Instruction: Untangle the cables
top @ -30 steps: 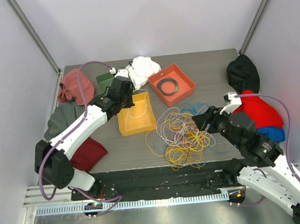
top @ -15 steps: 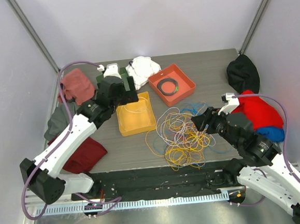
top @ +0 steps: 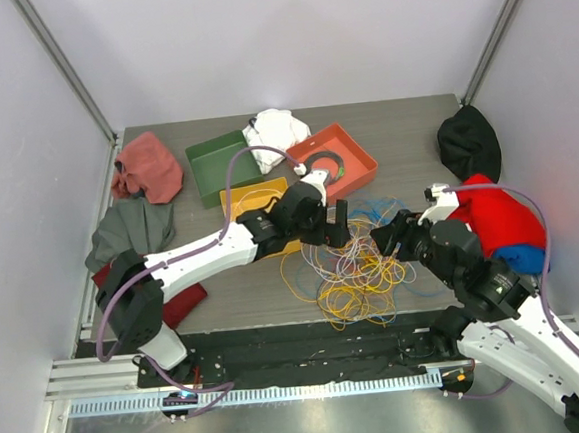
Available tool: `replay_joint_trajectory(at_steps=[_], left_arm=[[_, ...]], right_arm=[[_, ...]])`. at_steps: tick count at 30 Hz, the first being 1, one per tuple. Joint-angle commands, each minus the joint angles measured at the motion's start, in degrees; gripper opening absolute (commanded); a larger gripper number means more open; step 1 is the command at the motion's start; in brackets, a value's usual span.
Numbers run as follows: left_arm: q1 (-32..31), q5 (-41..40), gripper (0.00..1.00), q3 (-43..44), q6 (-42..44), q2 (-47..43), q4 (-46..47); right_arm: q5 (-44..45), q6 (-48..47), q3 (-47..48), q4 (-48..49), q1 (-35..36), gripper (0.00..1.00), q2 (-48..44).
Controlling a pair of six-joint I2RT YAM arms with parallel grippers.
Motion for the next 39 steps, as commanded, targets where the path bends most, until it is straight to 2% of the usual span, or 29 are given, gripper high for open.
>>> replay_joint_trajectory(at_steps=[1, 7, 11, 14, 20, 21, 23, 24, 26, 27, 33, 39], left_arm=[[-0.9, 7.7, 1.0, 0.8, 1.2, -1.2, 8.2], [-1.4, 11.3, 1.0, -3.5, 0.4, -0.2, 12.4], [-1.7, 13.9, 0.97, -3.2, 0.1, 3.8, 13.2], [-1.7, 15.6, 0.92, -2.8, -0.4, 7.1, 14.1], [-1.7, 17.1, 0.71, -1.8, -0.6, 10.8, 15.3], [-1.7, 17.0, 0.61, -1.8, -0.5, 10.8, 15.3], [-1.7, 15.9, 0.48, -2.2, -0.3, 9.6, 15.4], [-1.7, 15.2, 0.33, -2.4, 0.0, 8.6, 15.3], [-1.7, 11.8, 0.16, -3.6, 0.7, 3.9, 15.0], [-1.7, 10.7, 0.01, -3.9, 1.1, 1.8, 14.7], [-1.7, 2.1, 0.0, -0.4, 6.0, -11.6, 7.8], [-1.7, -6.5, 0.0, 12.7, 13.8, -19.6, -2.6]], right_arm=[[2.0, 0.3, 0.9, -0.1, 0.2, 0.6, -1.2], [2.0, 1.1, -0.3, 0.2, 0.3, 0.6, -1.9], [1.8, 1.2, -0.5, 0.3, 0.3, 0.6, -1.9], [2.0, 1.0, 0.2, -0.1, 0.3, 0.6, -2.0], [2.4, 0.9, 1.3, -1.2, 0.2, 0.6, -2.6], [2.6, 0.8, 1.3, -1.4, 0.2, 0.6, -2.7], [2.7, 0.8, 1.4, -1.6, 0.3, 0.6, -2.8], [2.8, 0.8, 1.4, -1.7, 0.3, 0.6, -2.9], [2.7, 0.8, 1.4, -1.7, 0.3, 0.6, -3.1], [2.8, 0.8, 1.4, -1.8, 0.3, 0.6, -3.1], [2.8, 0.8, 1.3, -1.6, 0.3, 0.6, -3.2], [2.0, 1.2, 1.0, -1.1, 0.2, 0.6, -3.1]])
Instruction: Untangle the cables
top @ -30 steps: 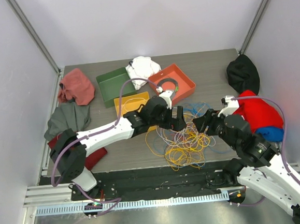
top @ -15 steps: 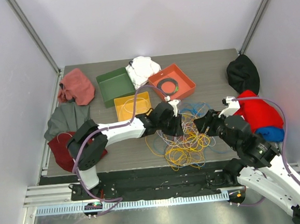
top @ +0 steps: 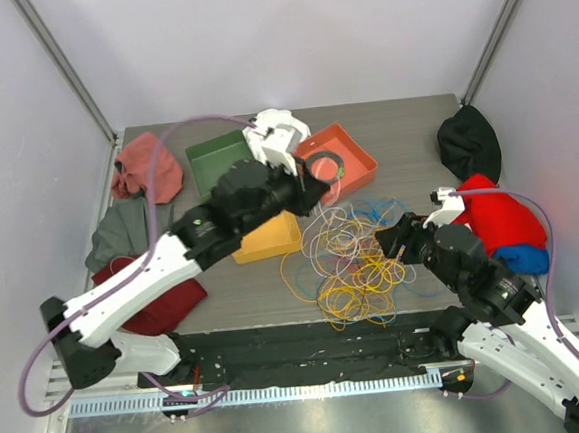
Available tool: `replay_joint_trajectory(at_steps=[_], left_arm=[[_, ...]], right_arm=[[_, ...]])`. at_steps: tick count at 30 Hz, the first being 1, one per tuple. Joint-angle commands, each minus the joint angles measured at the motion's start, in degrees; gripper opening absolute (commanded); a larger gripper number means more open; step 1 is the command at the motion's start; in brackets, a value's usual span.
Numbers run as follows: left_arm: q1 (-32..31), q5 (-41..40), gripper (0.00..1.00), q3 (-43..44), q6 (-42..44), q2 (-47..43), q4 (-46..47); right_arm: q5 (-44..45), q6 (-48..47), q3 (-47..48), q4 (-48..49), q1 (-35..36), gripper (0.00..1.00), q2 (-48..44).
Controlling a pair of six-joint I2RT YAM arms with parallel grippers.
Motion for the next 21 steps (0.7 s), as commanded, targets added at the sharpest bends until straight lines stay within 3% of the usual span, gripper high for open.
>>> replay_joint_trajectory(at_steps=[1, 10, 16, 21], left_arm=[[-0.2, -9.1, 0.0, 11.8, 7.8, -3.7, -9.0], [-0.2, -21.1, 0.0, 29.5, 16.7, -1.7, -18.9], [-0.3, -21.9, 0.0, 35.8, 17.9, -1.5, -21.5], [-0.3, -16.2, 0.0, 37.3, 16.7, -2.9, -21.7]], right_arm=[[0.4, 0.8, 1.5, 1.4, 0.2, 0.6, -0.5], [-0.1, 0.9, 1.6, 1.8, 0.3, 0.6, -1.3], [-0.2, 0.7, 1.3, 1.9, 0.3, 0.6, -1.4], [-0.5, 0.6, 0.2, 2.8, 0.2, 0.61, -1.0]])
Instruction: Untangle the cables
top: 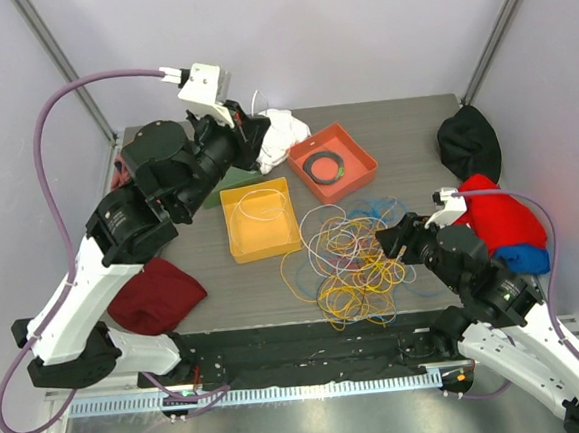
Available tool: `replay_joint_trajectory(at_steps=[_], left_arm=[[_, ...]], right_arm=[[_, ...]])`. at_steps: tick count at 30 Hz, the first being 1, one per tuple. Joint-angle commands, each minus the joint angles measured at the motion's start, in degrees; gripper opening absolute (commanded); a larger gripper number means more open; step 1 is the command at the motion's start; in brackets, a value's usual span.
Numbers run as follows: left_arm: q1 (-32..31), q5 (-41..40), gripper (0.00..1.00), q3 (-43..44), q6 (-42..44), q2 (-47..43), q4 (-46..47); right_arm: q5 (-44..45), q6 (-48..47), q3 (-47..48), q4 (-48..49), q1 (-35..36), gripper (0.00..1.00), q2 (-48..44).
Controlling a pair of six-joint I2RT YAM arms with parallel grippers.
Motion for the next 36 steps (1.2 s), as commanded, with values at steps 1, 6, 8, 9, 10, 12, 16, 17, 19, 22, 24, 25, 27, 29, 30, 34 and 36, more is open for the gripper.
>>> replay_joint_trajectory(at_steps=[1, 6, 8, 9, 10, 12, 16, 17, 19, 22, 24, 25, 27, 29, 30, 34, 36], left_arm=[[-0.2, 4.1, 0.0, 2.3, 0.5, -2.1, -0.9], [-0.3, 1.8, 0.0, 2.0, 0.3, -1.4, -3.0], [-0.3, -0.7, 0.0, 1.0, 0.2, -0.4, -4.6], [-0.2, -1.5, 0.0, -0.2, 0.2, -0.1, -5.0], [-0.1, -3.5, 0.0, -0.9, 0.0, 0.3, -6.1], [0.7, -5.5, 0.0, -3.1, -0.8, 1.4, -7.3], [6.1, -3.6, 0.0, -8.8, -5.1, 1.6, -7.7], [7.7, -0.6, 0.0, -10.3, -7.4, 1.5, -7.2], [12.3, 2.5, 0.0, -15.2, -9.9, 1.2, -5.9], [15.5, 6.3, 0.0, -22.2, -12.7, 1.1, -2.7], [16.3, 7.5, 0.0, -26.3, -13.9, 1.9, -1.0], [16.4, 7.8, 0.0, -27.4, -14.2, 2.2, -0.4], [16.7, 8.1, 0.0, -30.8, -14.8, 3.6, 1.6], [17.3, 8.5, 0.0, -33.5, -15.4, 4.5, 3.2], [17.5, 8.5, 0.0, -34.4, -15.8, 5.0, 3.8], [18.8, 9.1, 0.07, -37.1, -16.6, 8.0, 5.9], [19.0, 9.2, 0.38, -36.4, -16.5, 8.8, 4.7]], right_arm=[[-0.3, 0.4, 0.1, 3.0, 0.2, 0.61, 0.0], [-1.1, 0.9, -0.5, 4.2, 0.2, 0.63, 0.7], [-1.3, 1.2, -0.6, 4.4, 0.2, 0.62, 0.7], [-1.3, 1.2, -0.5, 4.4, 0.3, 0.62, 0.5], [-1.4, 1.3, -0.5, 4.4, 0.2, 0.62, 0.4], [-1.4, 1.5, -0.4, 4.0, 0.3, 0.62, 0.0], [-1.3, 1.5, -0.4, 3.3, 0.2, 0.61, -0.8], [-1.3, 1.6, -0.4, 3.3, 0.3, 0.61, -1.0], [-1.3, 1.4, -0.5, 3.0, 0.3, 0.61, -1.4], [-1.0, 1.3, -0.7, 2.7, 0.3, 0.61, -1.7], [-0.8, 1.2, -0.9, 2.6, 0.2, 0.61, -1.9], [-0.8, 1.2, -0.9, 2.7, 0.3, 0.61, -1.8], [-0.7, 1.0, -1.0, 2.6, 0.3, 0.61, -1.8], [-0.8, 0.9, -1.1, 2.7, 0.3, 0.61, -1.6], [-0.7, 0.9, -1.1, 2.7, 0.2, 0.61, -1.5], [-0.8, 0.9, -1.3, 2.6, 0.3, 0.61, -1.6], [-0.9, 1.1, -1.5, 2.4, 0.2, 0.61, -1.8]])
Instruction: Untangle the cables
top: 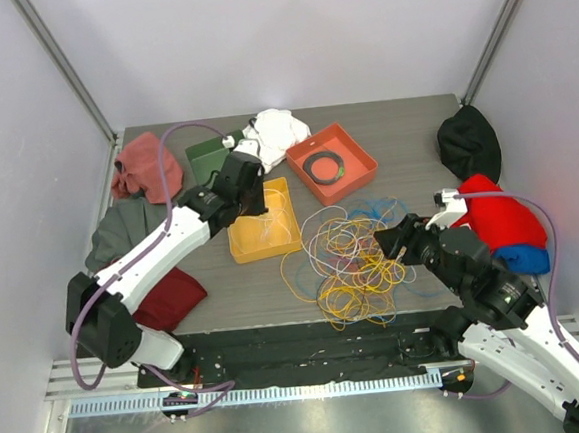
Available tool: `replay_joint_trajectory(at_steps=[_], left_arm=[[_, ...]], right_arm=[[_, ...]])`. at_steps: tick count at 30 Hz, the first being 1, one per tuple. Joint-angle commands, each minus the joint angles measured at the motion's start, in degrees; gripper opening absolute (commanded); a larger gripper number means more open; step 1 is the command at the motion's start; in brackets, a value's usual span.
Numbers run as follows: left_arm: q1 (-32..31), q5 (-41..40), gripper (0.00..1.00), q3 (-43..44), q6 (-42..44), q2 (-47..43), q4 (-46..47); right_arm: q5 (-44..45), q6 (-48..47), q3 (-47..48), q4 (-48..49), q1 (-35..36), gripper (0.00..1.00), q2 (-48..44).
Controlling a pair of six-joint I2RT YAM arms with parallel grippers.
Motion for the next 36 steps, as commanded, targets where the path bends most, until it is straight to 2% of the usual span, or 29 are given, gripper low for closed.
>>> replay_joint_trajectory(at_steps=[1, 3, 4, 6, 11, 14, 18, 22, 24, 30, 36], left_arm=[[1.0, 0.5, 0.65, 1.2, -1.5, 1.0, 3.3], [1.0, -0.2, 0.81, 1.6, -1.4, -1.2, 3.4], [1.0, -0.9, 0.99, 1.5, -1.2, -2.3, 3.9], [1.0, -0.5, 1.0, 1.0, -0.4, -5.9, 6.2], [-0.5, 9.0, 1.0, -2.1, -2.6, -7.9, 10.7], [-4.4, 11.4, 1.0, -5.5, -4.5, -5.0, 14.8], [-9.2, 12.3, 0.98, -4.9, -5.1, 2.5, 16.9], [-10.8, 12.5, 0.95, 0.0, -4.6, 10.9, 17.5], [-10.7, 10.1, 0.95, 2.2, -3.0, 13.3, 16.9], [-10.7, 7.3, 0.85, 13.8, 0.5, 22.9, 8.9], [-10.7, 4.9, 0.82, 15.9, 3.3, 26.7, 7.6]], right_arm=[[0.5, 0.4, -0.6, 0.7, 0.3, 0.61, -0.4], [0.5, 0.5, -0.9, 0.6, 0.2, 0.61, -0.4], [0.4, 0.5, -1.0, 0.6, 0.3, 0.61, -0.4], [0.5, 0.6, -1.6, 0.7, 0.2, 0.61, -0.1], [-0.4, 1.5, -3.7, 3.2, 0.3, 0.61, 1.0], [-1.1, 1.8, -4.0, 4.8, 0.3, 0.61, 2.3], [-1.1, 1.4, -3.4, 5.2, 0.3, 0.61, 3.7], [-0.8, 1.0, -3.2, 4.6, 0.3, 0.61, 4.2], [-0.8, 1.3, -3.3, 4.5, 0.3, 0.61, 3.9], [-0.3, 1.5, -3.7, 3.9, 0.2, 0.61, 2.8], [0.0, 1.0, -3.5, 3.4, 0.3, 0.61, 2.6]])
